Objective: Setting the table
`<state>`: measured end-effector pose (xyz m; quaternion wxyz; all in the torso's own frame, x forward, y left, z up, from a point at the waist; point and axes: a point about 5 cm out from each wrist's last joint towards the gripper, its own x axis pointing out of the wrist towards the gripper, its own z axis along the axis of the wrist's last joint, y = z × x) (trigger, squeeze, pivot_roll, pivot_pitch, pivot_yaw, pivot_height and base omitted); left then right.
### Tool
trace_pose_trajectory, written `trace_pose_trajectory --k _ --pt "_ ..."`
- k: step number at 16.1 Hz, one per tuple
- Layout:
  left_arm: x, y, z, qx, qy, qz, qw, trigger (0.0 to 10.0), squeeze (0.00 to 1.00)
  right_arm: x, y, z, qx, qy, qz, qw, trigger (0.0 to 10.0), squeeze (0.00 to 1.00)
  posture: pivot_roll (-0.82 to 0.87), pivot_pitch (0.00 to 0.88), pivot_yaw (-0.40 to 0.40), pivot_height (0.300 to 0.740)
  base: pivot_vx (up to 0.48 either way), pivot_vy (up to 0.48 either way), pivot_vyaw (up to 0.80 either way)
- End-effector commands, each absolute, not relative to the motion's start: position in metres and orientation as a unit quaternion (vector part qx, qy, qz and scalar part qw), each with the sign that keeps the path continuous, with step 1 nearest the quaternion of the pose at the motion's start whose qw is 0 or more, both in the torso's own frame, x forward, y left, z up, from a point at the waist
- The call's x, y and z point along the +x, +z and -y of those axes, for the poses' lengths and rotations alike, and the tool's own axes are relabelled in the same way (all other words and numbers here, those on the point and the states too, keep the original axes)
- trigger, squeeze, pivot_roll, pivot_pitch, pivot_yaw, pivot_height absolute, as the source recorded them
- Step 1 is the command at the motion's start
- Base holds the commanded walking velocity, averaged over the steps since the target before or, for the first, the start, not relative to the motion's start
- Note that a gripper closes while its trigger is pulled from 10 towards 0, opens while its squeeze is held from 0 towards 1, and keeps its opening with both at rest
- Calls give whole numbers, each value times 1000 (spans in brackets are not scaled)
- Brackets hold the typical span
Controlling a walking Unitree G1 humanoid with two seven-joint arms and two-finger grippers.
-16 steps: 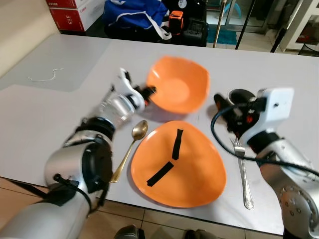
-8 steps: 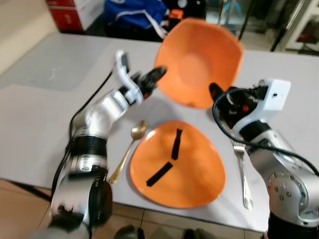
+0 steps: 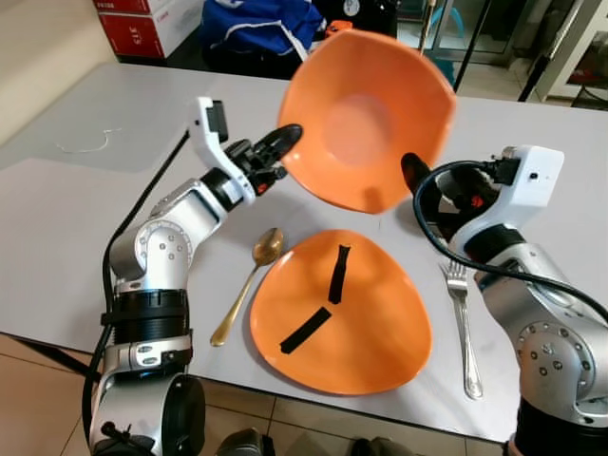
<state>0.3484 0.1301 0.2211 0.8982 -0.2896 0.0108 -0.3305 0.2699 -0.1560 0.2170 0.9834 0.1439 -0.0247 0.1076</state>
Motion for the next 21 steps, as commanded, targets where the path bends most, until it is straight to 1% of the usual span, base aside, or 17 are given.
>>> trace_pose_trajectory --k 1,4,5,6,7,8,11,12,13,18,21 --pt "349 225 -141 -282 -303 8 910 0 0 268 223 157 135 104 43 984 10000 1000 -12 55 19 740 0 0 0" --pt "345 228 -142 -291 -316 15 903 0 0 270 223 158 122 98 40 987 10000 1000 -12 55 17 740 0 0 0" --pt "338 231 -136 -296 -345 16 891 0 0 272 216 157 117 93 19 989 10000 1000 -7 55 14 740 0 0 0" --pt "333 233 -131 -300 -371 16 879 0 0 273 211 155 117 97 4 988 10000 565 -7 55 14 740 0 0 0" --pt "327 233 -125 -300 -399 10 867 0 0 274 208 152 120 102 -3 987 10000 0 -3 52 13 740 0 0 0" --pt "323 232 -121 -300 -412 6 860 0 0 274 205 151 119 99 -8 988 10000 0 -4 50 14 740 0 0 0" --pt "322 234 -120 -306 -416 8 857 0 0 274 204 153 117 88 -11 989 10000 0 -6 47 15 740 0 0 0" --pt "322 234 -120 -306 -415 8 857 0 0 274 204 154 120 88 -9 989 3137 0 -6 47 15 740 0 0 0" --pt "324 235 -123 -302 -409 8 861 0 0 274 206 156 128 87 -1 988 0 0 -7 43 16 740 0 0 0" --pt "327 232 -130 -301 -391 9 870 0 0 274 209 153 149 92 11 985 0 0 -11 35 18 740 0 0 0" --pt "327 231 -130 -302 -391 8 870 0 0 274 211 151 163 102 16 981 0 0 -15 30 16 740 0 0 0"
